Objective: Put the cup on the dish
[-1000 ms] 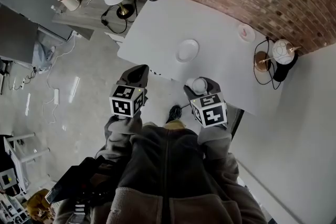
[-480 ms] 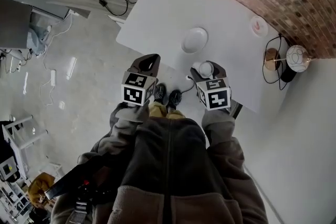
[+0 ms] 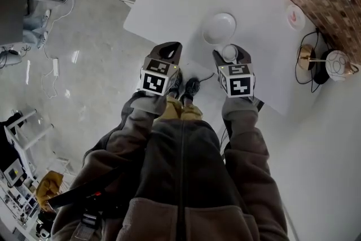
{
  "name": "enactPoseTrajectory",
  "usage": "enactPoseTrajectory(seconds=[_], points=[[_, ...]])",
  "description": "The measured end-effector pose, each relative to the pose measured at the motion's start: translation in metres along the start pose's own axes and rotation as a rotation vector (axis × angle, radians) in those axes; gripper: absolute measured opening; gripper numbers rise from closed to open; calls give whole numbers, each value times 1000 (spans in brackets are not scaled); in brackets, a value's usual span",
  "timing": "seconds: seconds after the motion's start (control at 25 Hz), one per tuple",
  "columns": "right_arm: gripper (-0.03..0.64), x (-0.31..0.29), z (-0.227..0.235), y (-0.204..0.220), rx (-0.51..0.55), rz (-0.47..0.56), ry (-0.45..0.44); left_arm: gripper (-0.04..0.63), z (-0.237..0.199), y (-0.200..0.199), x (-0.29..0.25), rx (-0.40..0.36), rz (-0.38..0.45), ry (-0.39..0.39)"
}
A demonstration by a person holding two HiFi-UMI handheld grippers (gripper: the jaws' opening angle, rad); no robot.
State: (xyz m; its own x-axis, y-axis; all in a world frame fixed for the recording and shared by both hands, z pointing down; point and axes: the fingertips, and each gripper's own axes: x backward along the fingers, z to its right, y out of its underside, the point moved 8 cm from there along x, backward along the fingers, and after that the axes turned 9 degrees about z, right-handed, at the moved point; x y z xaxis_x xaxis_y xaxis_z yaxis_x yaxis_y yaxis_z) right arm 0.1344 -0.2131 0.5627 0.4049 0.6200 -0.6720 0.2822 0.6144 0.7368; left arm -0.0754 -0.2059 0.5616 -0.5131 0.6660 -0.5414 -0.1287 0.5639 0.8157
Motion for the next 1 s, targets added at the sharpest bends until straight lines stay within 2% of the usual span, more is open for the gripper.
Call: enactPoseTrajectory(seconds=[0.44, 1.0], points=[[258, -62, 18, 30, 24, -38, 10, 6, -16, 41, -26, 33, -81, 13], [258, -122, 42, 49, 10, -67, 36, 5, -31, 68, -44, 67, -133, 10]])
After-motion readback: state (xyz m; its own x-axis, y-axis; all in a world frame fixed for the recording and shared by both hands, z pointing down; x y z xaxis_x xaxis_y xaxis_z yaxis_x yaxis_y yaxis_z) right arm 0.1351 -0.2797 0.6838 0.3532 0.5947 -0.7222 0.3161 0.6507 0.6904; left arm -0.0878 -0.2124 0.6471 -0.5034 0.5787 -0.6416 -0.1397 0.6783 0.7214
